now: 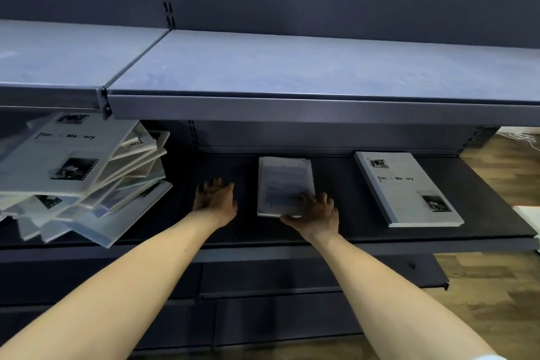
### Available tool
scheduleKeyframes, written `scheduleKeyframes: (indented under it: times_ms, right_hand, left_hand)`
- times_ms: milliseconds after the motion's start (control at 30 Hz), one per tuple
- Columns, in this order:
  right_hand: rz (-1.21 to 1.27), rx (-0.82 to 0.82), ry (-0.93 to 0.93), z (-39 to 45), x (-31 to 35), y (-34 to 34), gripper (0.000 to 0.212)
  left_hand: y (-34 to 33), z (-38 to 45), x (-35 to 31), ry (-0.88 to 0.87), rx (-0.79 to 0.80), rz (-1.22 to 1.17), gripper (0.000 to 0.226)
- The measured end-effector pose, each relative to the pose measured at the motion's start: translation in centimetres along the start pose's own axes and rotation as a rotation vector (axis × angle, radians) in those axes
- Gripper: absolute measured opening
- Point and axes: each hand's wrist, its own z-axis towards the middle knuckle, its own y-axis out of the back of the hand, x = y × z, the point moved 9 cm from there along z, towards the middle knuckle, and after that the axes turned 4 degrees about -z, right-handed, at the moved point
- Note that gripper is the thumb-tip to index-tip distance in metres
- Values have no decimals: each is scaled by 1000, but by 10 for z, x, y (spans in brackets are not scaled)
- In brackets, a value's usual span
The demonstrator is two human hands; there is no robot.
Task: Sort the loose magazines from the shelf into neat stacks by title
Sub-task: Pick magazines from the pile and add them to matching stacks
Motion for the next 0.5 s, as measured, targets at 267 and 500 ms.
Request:
scheduleKeyframes:
  times_ms: [267,500]
  right_hand:
    - [92,106,31,15,4,-4,70]
    - [110,106,29,18,8,-6,69]
  left_hand:
    - [-2,6,4,-15,16,-33,53]
    - [-2,7,8,-20,10,-18,50]
